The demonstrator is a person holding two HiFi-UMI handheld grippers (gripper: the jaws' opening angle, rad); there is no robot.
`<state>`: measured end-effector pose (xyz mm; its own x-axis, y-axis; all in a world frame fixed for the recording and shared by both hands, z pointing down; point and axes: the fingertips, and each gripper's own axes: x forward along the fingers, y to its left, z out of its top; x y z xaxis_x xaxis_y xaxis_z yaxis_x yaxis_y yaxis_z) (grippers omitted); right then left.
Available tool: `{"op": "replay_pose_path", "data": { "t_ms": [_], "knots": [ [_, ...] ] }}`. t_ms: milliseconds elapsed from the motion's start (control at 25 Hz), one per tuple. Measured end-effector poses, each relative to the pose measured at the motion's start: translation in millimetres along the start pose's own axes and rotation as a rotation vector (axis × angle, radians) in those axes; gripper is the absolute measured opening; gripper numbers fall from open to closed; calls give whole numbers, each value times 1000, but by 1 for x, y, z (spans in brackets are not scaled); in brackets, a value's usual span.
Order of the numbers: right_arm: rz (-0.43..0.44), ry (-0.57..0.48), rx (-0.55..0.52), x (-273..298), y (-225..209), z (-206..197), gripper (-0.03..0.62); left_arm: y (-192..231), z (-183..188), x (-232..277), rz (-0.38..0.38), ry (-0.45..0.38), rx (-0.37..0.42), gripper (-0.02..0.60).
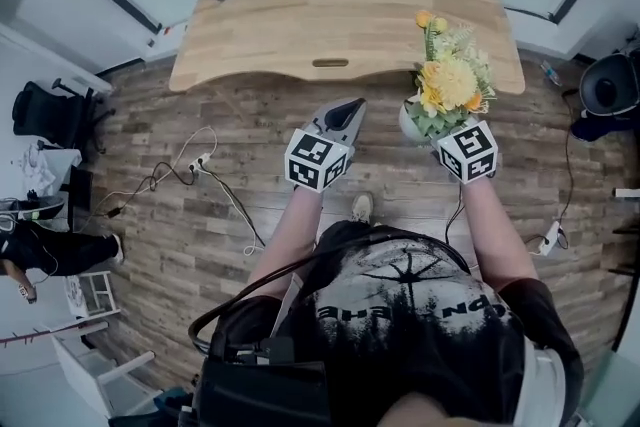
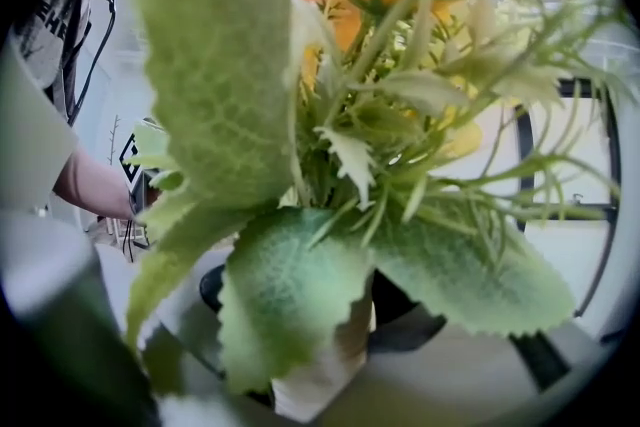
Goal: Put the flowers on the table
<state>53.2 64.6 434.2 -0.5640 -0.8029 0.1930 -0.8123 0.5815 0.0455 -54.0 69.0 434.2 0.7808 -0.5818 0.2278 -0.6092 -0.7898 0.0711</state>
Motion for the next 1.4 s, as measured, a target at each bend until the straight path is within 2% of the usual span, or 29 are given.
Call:
{"op": "replay_pose_path", "data": {
  "t_ms": [560,1040,1400],
  "knots": [
    [-104,10,17,69,-42,12,252,75,12,53,-110,0,9,14],
    [-158,36,2,133,-81,16,252,145,15,95,-150,-3,-2,14],
    [-149,64,0,157,-116,11,252,162,6,137,-162,18,-39,14]
  ]
}}
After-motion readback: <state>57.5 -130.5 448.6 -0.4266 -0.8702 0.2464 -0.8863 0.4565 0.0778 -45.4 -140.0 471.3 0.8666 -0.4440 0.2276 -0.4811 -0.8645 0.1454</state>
